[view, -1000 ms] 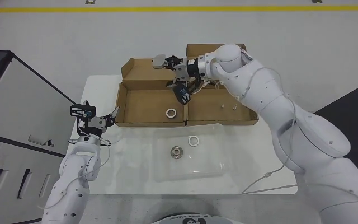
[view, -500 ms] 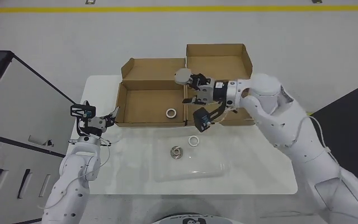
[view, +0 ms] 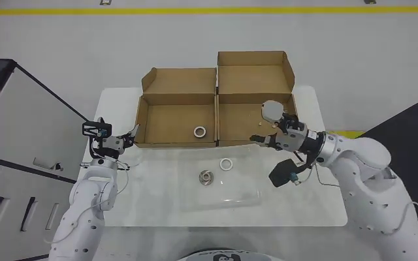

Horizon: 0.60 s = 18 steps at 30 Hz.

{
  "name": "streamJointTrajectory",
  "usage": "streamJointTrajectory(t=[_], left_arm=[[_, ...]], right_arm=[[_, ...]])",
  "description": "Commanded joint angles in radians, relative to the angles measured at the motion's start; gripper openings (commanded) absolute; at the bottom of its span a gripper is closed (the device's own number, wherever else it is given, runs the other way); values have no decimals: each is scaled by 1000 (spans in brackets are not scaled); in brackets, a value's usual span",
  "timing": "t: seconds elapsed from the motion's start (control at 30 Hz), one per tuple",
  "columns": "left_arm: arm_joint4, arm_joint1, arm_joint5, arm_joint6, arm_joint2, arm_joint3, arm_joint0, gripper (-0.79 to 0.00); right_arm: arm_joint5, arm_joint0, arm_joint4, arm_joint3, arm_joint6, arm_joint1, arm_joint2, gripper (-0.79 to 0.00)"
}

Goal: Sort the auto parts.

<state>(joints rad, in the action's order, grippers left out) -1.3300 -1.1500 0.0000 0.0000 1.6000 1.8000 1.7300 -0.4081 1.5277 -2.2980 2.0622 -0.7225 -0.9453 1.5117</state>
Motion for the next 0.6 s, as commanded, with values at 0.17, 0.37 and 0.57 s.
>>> streamJointTrajectory(t=[0.17, 0.37, 0.57], left_arm=[[0, 0, 0, 0, 0, 0, 0, 0], [0, 0, 0, 0, 0, 0, 0, 0], [0, 0, 0, 0, 0, 0, 0, 0]], right_arm=[[116, 242, 73, 45, -77, 8, 221, 0], [167, 376, 114, 50, -130, 7, 344, 0], [184, 432, 144, 36, -165, 4, 396, 0]])
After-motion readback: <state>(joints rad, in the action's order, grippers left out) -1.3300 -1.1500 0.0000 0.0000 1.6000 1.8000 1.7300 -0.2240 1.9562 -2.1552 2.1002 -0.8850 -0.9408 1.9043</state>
